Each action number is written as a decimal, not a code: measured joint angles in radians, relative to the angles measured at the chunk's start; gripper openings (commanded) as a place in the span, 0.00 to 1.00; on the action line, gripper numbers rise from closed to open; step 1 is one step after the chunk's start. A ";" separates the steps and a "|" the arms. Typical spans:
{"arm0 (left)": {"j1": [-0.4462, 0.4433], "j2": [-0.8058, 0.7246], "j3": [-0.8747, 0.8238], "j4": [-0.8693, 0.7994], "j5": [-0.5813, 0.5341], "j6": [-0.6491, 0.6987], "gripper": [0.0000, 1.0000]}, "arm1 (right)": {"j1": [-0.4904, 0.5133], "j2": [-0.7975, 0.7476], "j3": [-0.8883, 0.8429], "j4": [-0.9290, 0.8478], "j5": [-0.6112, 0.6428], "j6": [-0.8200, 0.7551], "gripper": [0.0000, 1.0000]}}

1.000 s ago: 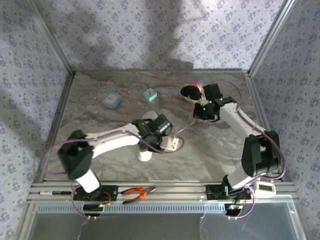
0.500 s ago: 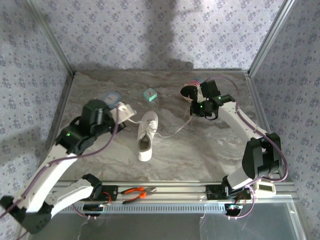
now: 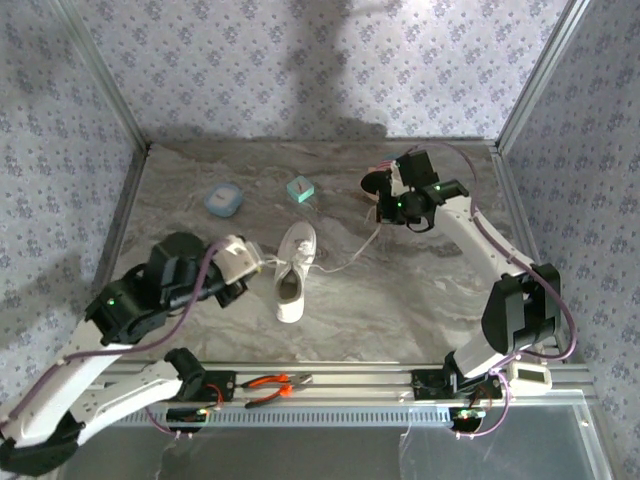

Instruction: Tie the shoes

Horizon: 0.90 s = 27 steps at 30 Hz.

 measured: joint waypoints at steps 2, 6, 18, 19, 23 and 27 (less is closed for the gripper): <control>-0.071 0.064 -0.025 0.023 -0.006 -0.018 0.00 | 0.003 0.008 0.014 -0.005 0.000 0.000 0.00; -0.169 0.232 -0.037 0.116 -0.011 -0.036 0.00 | 0.005 0.018 0.043 -0.019 0.000 -0.004 0.00; -0.261 0.566 -0.040 0.377 0.039 -0.038 0.16 | 0.008 0.021 0.092 -0.055 0.001 -0.016 0.00; -0.262 0.584 -0.040 0.394 0.045 -0.035 0.26 | 0.008 0.021 0.092 -0.055 0.001 -0.016 0.00; -0.262 0.630 -0.040 0.433 0.044 -0.031 0.59 | 0.013 0.021 0.095 -0.060 0.000 -0.022 0.00; -0.256 0.615 -0.040 0.434 0.027 -0.029 0.68 | 0.026 0.021 0.105 -0.063 0.000 -0.026 0.00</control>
